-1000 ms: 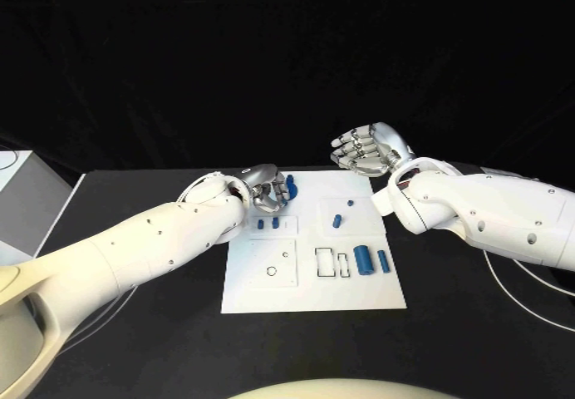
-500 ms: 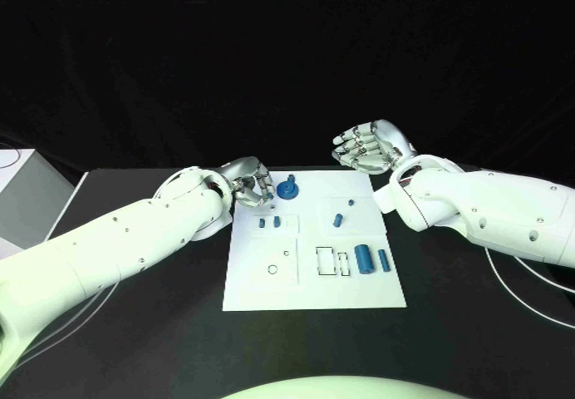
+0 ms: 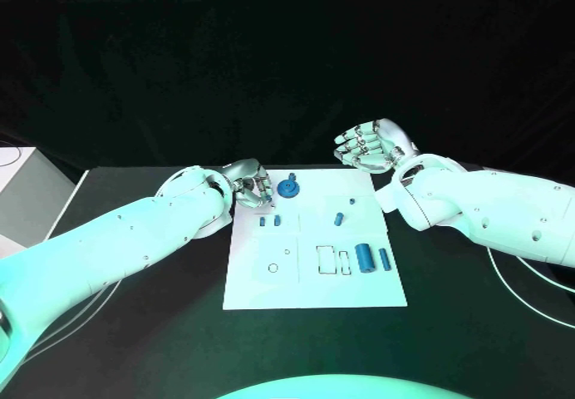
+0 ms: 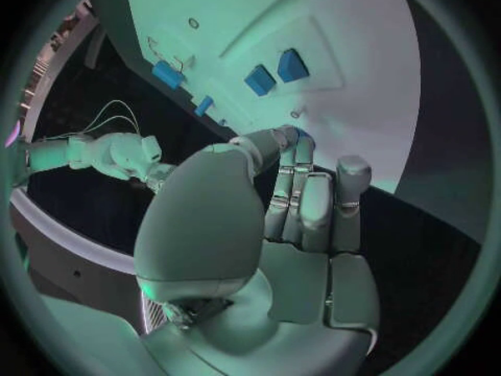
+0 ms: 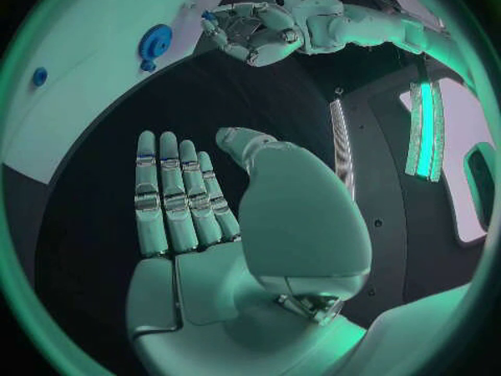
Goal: Assemble the parts on the task board
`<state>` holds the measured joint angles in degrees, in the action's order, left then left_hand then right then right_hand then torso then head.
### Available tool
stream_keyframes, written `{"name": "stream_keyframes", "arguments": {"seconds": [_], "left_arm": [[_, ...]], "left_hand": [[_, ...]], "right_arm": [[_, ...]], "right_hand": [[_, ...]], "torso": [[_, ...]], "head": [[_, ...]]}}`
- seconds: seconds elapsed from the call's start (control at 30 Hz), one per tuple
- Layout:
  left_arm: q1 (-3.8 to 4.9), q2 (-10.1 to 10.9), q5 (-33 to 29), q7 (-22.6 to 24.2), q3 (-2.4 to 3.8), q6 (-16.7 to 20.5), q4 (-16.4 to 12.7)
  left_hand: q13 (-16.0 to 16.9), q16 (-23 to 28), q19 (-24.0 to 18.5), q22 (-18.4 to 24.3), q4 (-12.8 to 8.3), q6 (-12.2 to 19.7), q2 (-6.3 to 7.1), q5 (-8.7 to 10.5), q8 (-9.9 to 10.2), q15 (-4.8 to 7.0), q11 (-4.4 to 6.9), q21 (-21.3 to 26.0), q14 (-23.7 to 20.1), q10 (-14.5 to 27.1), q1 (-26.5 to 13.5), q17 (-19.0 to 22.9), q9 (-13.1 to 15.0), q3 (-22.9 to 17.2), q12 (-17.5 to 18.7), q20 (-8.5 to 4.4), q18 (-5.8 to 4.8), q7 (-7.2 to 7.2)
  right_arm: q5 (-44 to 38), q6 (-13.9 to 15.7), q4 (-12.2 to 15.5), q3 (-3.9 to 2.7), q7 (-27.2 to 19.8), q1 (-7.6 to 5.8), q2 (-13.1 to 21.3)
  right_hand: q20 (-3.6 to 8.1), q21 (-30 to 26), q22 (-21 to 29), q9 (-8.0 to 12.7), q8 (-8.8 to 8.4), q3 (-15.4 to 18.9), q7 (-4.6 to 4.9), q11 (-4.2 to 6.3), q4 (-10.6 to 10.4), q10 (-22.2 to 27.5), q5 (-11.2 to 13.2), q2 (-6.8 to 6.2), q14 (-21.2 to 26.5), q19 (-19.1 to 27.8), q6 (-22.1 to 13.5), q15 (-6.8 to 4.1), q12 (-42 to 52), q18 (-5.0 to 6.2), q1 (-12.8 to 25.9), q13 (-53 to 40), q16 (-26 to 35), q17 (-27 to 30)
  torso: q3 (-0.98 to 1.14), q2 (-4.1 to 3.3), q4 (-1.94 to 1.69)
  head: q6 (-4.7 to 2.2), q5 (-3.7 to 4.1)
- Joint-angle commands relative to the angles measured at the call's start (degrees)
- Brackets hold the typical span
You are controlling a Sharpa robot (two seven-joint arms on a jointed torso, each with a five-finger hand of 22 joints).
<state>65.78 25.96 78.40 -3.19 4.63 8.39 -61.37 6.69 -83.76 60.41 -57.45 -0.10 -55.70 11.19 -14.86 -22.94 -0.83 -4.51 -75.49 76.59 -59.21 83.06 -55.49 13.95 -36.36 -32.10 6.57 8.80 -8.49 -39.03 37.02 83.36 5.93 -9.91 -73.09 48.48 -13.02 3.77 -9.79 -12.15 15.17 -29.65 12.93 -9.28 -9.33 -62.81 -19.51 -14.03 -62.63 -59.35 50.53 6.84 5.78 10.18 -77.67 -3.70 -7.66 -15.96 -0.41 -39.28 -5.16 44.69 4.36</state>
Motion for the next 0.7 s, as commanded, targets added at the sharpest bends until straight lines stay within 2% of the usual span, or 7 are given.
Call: {"name": "stream_keyframes", "arguments": {"seconds": [0.03,0.27,0.5,0.7], "left_arm": [[-0.03,-0.43,0.91,-0.14,-0.09,-1.16,0.46],[-0.06,-1.01,0.97,-0.01,-0.35,-1.4,1.17],[-0.1,-1.71,0.88,0.27,-0.86,-1.38,1.73],[-0.11,-2.22,0.83,0.38,-1.27,-1.6,2.69]], "left_hand": [[0.05,-0.05,0.12,0.06,-0.35,-0.51,0.1,-0.14,0.14,-0.02,-0.07,-0.09,0.24,-0.51,-0.48,-0.02,0.06,0.08,0.2,0.14,-0.88,0.04],[0.05,-0.03,0.14,0.03,-0.37,-0.52,0.07,-0.13,0.19,-0.01,-0.07,-0.1,0.23,-0.54,-0.52,0.02,0.08,0.07,0.28,0.14,-0.89,0.05],[0.06,-0.04,0.12,0.05,-0.39,-0.56,0.02,-0.13,0.23,0.0,-0.06,-0.08,0.26,-0.58,-0.55,-0.07,0.11,0.06,0.36,0.14,-0.89,0.05],[0.06,-0.04,0.12,0.05,-0.39,-0.56,0.02,-0.13,0.23,0.0,-0.06,-0.08,0.26,-0.58,-0.55,-0.07,0.11,0.06,0.36,0.14,-0.89,0.05]], "right_arm": [[-0.41,-0.78,0.1,-0.02,-0.74,-0.01,-0.04],[-0.41,-0.78,0.11,-0.02,-0.77,-0.01,-0.09],[-0.41,-0.78,0.12,-0.02,-0.81,-0.01,-0.14],[-0.41,-0.74,0.13,-0.02,-0.83,-0.01,-0.12]], "right_hand": [[0.12,0.36,0.05,-0.01,0.27,-0.21,-0.02,-0.03,0.24,-0.43,-0.4,0.05,-0.44,-0.32,0.32,-0.16,-0.37,0.37,0.06,0.08,0.3,0.05],[0.12,0.36,0.05,-0.01,0.27,-0.21,-0.02,-0.03,0.24,-0.43,-0.4,0.05,-0.44,-0.32,0.32,-0.16,-0.37,0.37,0.06,0.08,0.3,0.05],[0.13,0.35,0.13,0.0,0.26,-0.26,-0.04,-0.01,0.28,-0.45,-0.41,0.02,-0.48,-0.35,0.35,-0.17,-0.4,0.37,0.08,0.08,0.34,0.11],[0.13,0.35,0.13,0.0,0.26,-0.26,-0.04,-0.01,0.28,-0.45,-0.41,0.02,-0.48,-0.35,0.35,-0.17,-0.4,0.37,0.08,0.08,0.34,0.11]], "torso": [[0.05,0.0,0.04],[0.07,-0.01,0.04],[0.02,0.0,0.03],[0.06,0.04,0.02]], "head": [[0.06,0.05],[0.1,0.05],[0.13,0.08],[0.09,0.12]]}}
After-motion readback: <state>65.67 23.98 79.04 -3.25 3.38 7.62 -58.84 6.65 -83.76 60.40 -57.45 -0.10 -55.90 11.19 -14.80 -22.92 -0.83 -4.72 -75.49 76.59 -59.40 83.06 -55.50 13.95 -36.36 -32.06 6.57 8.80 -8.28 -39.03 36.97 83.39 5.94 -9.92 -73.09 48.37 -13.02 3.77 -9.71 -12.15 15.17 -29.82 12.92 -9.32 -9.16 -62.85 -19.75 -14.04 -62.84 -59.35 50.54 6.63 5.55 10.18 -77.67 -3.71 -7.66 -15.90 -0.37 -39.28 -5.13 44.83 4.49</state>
